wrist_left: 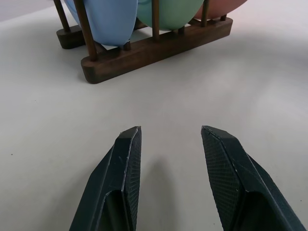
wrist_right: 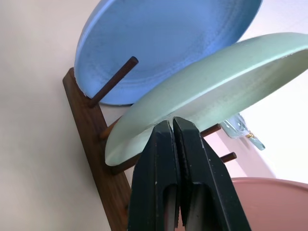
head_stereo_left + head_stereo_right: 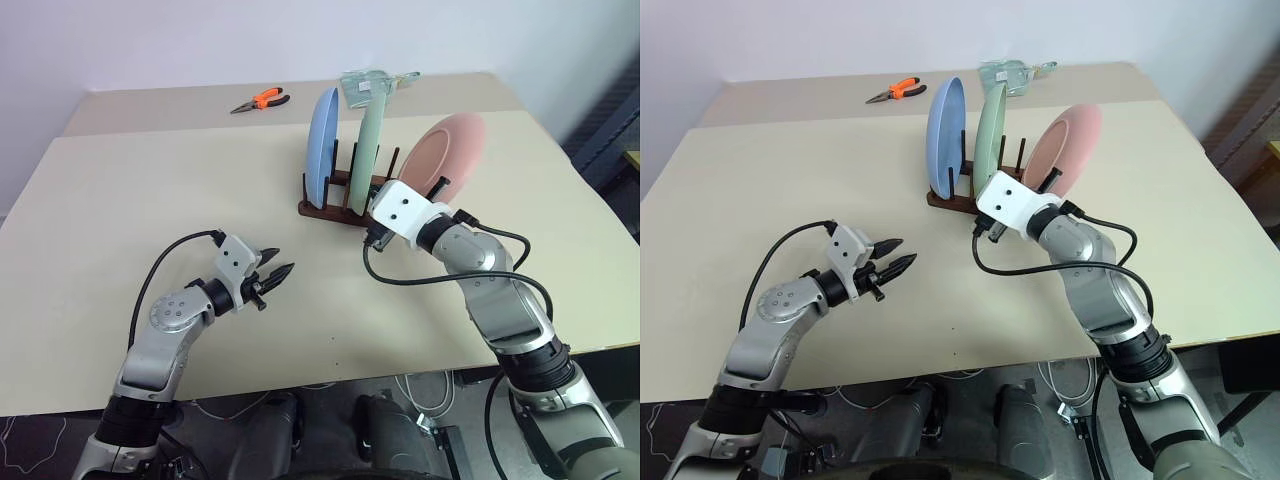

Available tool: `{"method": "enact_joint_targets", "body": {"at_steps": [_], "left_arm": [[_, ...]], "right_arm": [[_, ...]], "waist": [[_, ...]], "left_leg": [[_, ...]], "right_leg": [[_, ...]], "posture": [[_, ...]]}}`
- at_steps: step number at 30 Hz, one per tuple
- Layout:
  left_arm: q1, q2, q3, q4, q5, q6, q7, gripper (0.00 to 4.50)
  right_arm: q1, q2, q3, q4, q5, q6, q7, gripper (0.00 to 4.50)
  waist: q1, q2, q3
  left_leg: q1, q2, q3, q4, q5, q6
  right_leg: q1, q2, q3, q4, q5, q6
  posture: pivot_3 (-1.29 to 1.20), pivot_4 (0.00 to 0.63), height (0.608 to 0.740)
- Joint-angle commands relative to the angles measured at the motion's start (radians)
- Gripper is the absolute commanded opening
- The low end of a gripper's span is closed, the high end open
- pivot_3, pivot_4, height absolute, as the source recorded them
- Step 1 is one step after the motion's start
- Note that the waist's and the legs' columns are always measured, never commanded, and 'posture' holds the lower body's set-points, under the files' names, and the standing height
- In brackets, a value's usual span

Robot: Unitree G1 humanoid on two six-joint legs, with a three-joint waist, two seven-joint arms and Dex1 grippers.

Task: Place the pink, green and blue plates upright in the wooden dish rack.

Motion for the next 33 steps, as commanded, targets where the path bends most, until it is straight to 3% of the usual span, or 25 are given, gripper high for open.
{"method": "enact_joint_targets", "body": {"at_steps": [1, 13, 20, 33], "left_arm": [[-0.007, -0.002, -0.001, -0.025, -0.002, -0.014, -0.002, 2.0], [-0.009, -0.002, -0.003, -0.016, -0.006, -0.018, -0.011, 2.0], [-0.013, 0.003, -0.002, -0.008, -0.007, -0.021, -0.026, 2.0], [-0.031, -0.001, -0.006, 0.006, 0.004, -0.031, -0.034, 2.0]], "right_arm": [[0.02, -0.025, -0.066, -0.051, 0.007, -0.033, 0.009, 0.05], [0.25, -0.067, -0.201, -0.276, 0.082, -0.134, 0.055, 0.05], [0.436, -0.017, -0.325, -0.276, 0.103, -0.138, -0.023, 0.05], [0.249, -0.046, -0.249, -0.112, -0.017, -0.17, -0.065, 0.05]], "waist": [[0.001, 0.0, 0.0], [0.002, 0.0, 0.0], [0.002, 0.0, 0.0], [0.002, 0.0, 0.0]], "left_leg": [[0.0, 0.0, 0.0, 0.0, 0.0, 0.0], [0.0, 0.0, 0.0, 0.0, 0.0, 0.0], [0.0, 0.0, 0.0, 0.0, -0.001, -0.001], [0.001, 0.0, 0.0, 0.0, 0.0, 0.0]], "right_leg": [[0.0, 0.0, 0.0, 0.0, 0.0, 0.0], [0.0, 0.0, 0.0, 0.0, 0.0, 0.0], [0.001, 0.0, 0.001, 0.0, 0.0, 0.0], [0.001, 0.0, 0.0, 0.0, 0.0, 0.0]], "posture": [[0.0, 0.15, 0.719], [0.0, 0.15, 0.719], [0.0, 0.15, 0.719], [0.0, 0.15, 0.719]]}}
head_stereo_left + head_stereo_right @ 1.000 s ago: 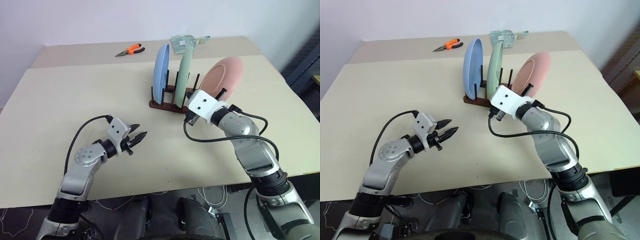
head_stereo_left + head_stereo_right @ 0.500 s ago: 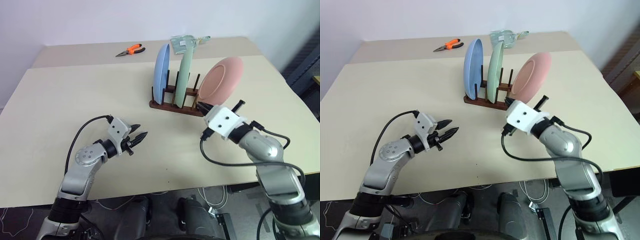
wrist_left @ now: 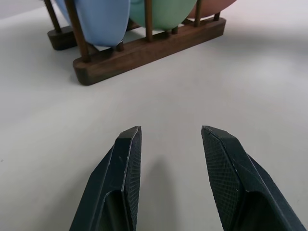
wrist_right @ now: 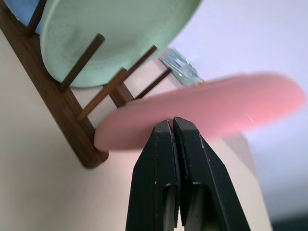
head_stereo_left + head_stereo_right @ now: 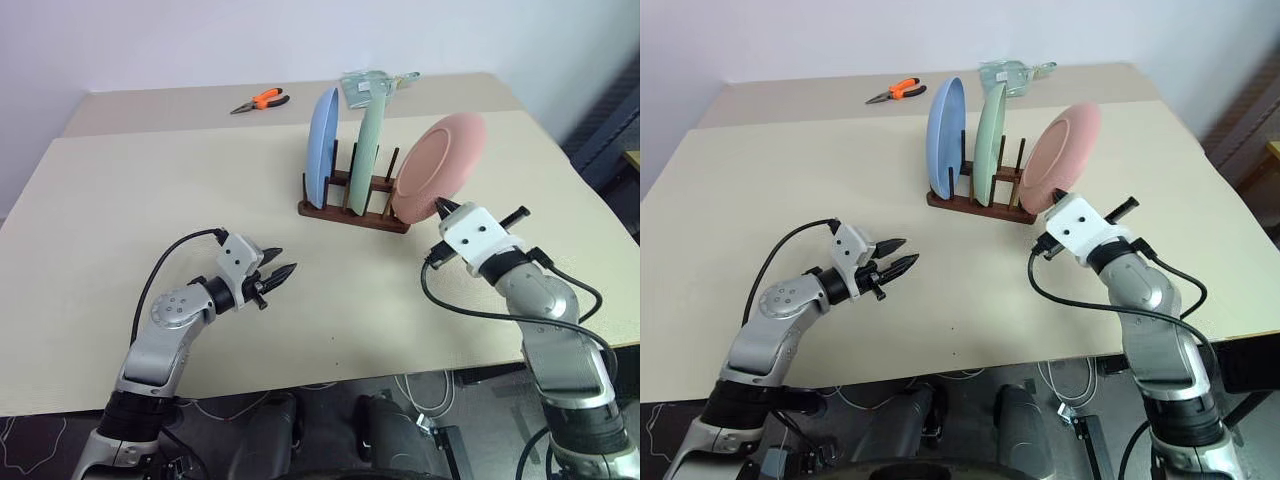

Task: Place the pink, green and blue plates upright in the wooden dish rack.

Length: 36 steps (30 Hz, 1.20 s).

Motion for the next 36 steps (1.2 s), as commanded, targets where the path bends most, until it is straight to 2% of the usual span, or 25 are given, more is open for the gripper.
{"method": "enact_joint_targets", "body": {"at_steps": [1, 6, 16, 21, 26, 36], "left_arm": [[-0.008, -0.002, 0.0, -0.026, 0.003, -0.022, 0.004, 2.0], [0.009, 0.0, 0.002, -0.04, 0.001, -0.02, 0.012, 2.0], [0.017, 0.007, -0.002, -0.044, -0.005, -0.014, 0.001, 2.0], [-0.004, 0.0, -0.011, -0.029, -0.003, -0.014, -0.008, 2.0], [-0.005, 0.0, -0.009, -0.03, -0.005, -0.018, -0.011, 2.0], [0.019, -0.004, -0.008, -0.054, -0.002, -0.013, 0.009, 2.0]], "right_arm": [[-0.048, -0.014, 0.01, -0.003, -0.016, -0.044, -0.001, 0.05], [-0.04, -0.018, 0.014, -0.009, -0.012, -0.063, 0.005, 0.05], [0.188, -0.027, -0.078, -0.068, 0.026, -0.099, 0.011, 0.05], [0.1, -0.048, -0.096, 0.004, -0.019, -0.082, -0.019, 0.05], [-0.001, -0.069, -0.054, 0.043, -0.03, -0.108, -0.002, 0.05], [-0.072, -0.064, 0.0, 0.022, -0.021, -0.124, 0.045, 0.05]], "waist": [[0.0, 0.0, 0.0], [-0.001, 0.0, 0.0], [0.0, 0.0, 0.0], [-0.003, 0.0, 0.0], [0.0, 0.0, 0.0], [-0.001, 0.0, 0.0]], "left_leg": [[0.0, 0.0, 0.0, 0.0, 0.0, 0.0], [0.0, 0.0, 0.0, 0.0, 0.0, 0.0], [0.0, 0.0, 0.0, 0.0, 0.0, 0.0], [0.001, 0.0, 0.0, 0.0, 0.0, 0.0], [0.0, 0.0, 0.0, 0.0, 0.0, 0.0], [0.0, 0.0, 0.0, 0.0, 0.0, 0.0]], "right_leg": [[0.0, 0.0, 0.0, 0.0, 0.0, 0.0], [0.0, 0.0, 0.0, 0.0, 0.0, 0.0], [0.0, 0.0, 0.001, 0.0, 0.0, 0.0], [0.0, 0.0, 0.0, 0.0, 0.0, 0.0], [0.0, 0.0, 0.0, 0.0, 0.0, 0.0], [0.0, 0.0, 0.0, 0.0, 0.0, 0.0]], "posture": [[0.0, 0.15, 0.719], [0.0, 0.15, 0.719], [0.0, 0.15, 0.719], [0.0, 0.15, 0.719], [0.0, 0.15, 0.719], [0.0, 0.15, 0.719]]}}
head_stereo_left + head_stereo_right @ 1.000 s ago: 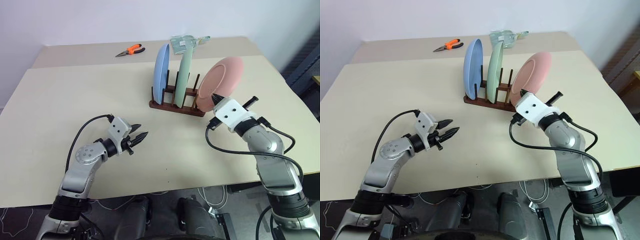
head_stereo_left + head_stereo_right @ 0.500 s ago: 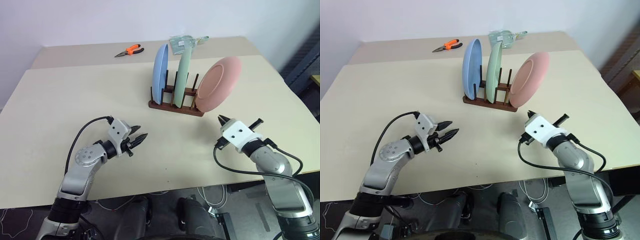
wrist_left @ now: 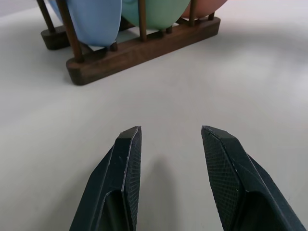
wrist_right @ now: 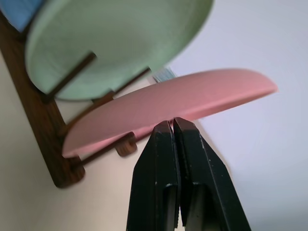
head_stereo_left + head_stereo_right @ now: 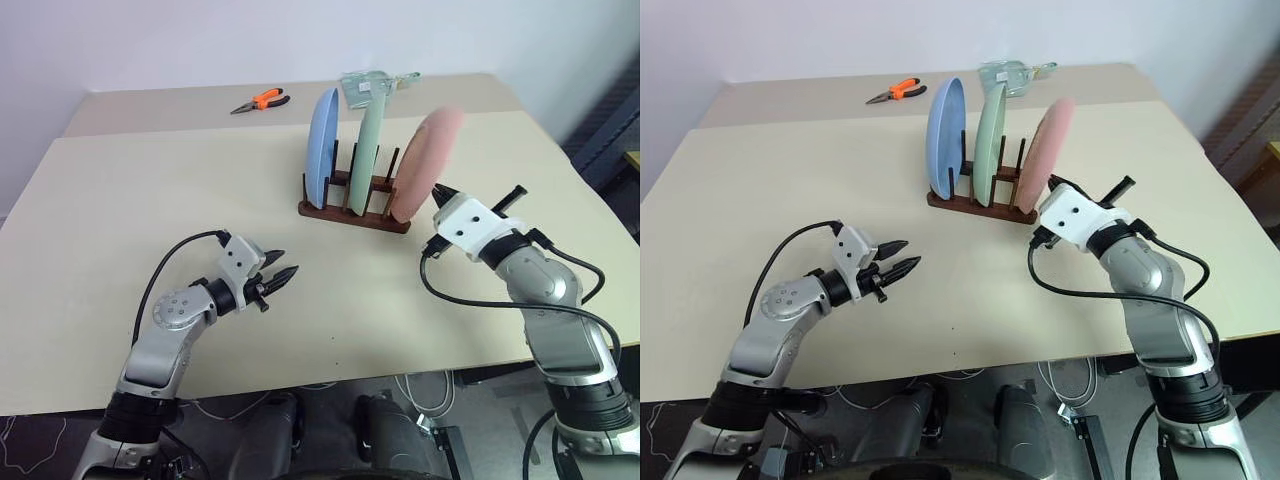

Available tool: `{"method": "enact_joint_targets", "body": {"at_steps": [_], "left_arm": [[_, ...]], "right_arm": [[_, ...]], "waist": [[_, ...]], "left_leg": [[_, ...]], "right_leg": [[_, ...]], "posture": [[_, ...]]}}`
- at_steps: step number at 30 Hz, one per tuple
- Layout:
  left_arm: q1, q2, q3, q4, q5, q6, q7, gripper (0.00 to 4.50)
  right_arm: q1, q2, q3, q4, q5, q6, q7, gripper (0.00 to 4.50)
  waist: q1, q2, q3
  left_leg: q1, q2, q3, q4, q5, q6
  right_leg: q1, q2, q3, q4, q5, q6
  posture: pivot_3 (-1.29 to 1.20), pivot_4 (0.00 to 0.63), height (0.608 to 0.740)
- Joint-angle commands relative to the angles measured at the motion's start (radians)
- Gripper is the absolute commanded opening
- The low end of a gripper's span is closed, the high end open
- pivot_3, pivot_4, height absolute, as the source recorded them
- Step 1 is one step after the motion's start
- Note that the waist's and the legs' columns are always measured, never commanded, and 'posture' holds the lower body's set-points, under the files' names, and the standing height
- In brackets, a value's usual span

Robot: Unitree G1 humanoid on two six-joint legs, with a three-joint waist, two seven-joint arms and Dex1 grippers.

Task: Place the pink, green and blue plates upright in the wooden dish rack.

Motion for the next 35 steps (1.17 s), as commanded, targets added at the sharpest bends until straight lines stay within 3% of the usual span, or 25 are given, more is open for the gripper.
{"method": "enact_joint_targets", "body": {"at_steps": [1, 8, 18, 35], "left_arm": [[0.004, -0.004, 0.0, -0.044, -0.002, -0.012, 0.009, 2.0], [0.011, 0.002, 0.008, -0.042, 0.001, -0.016, 0.015, 2.0], [-0.004, 0.11, 0.136, 0.102, 0.041, -0.096, 0.045, 2.0], [0.041, 0.098, 0.154, 0.117, 0.048, -0.149, 0.09, 2.0]], "right_arm": [[-0.017, -0.01, -0.013, -0.03, -0.006, -0.007, 0.003, 0.05], [0.045, -0.015, -0.097, 0.015, 0.03, -0.003, -0.013, 0.05], [0.136, 0.001, -0.327, 0.163, 0.423, -0.013, 0.15, 0.05], [0.052, -0.017, -0.248, 0.263, 0.464, -0.03, 0.202, 0.05]], "waist": [[0.0, 0.0, 0.0], [0.002, 0.0, 0.0], [-0.004, 0.001, 0.0], [-0.001, 0.001, 0.0]], "left_leg": [[0.0, 0.0, 0.0, 0.0, 0.0, 0.0], [0.0, 0.0, 0.0, 0.0, 0.0, 0.0], [0.001, 0.001, 0.0, -0.001, 0.0, 0.0], [0.001, 0.001, 0.0, -0.001, -0.001, -0.001]], "right_leg": [[0.0, 0.0, 0.0, 0.0, 0.0, 0.0], [0.0, 0.0, 0.0, 0.0, 0.0, 0.0], [0.0, 0.0, 0.001, 0.0, 0.0, 0.0], [0.0, -0.001, 0.001, 0.0, 0.0, 0.0]], "posture": [[0.0, 0.15, 0.719], [0.0, 0.15, 0.719], [0.0, 0.15, 0.719], [0.0, 0.15, 0.719]]}}
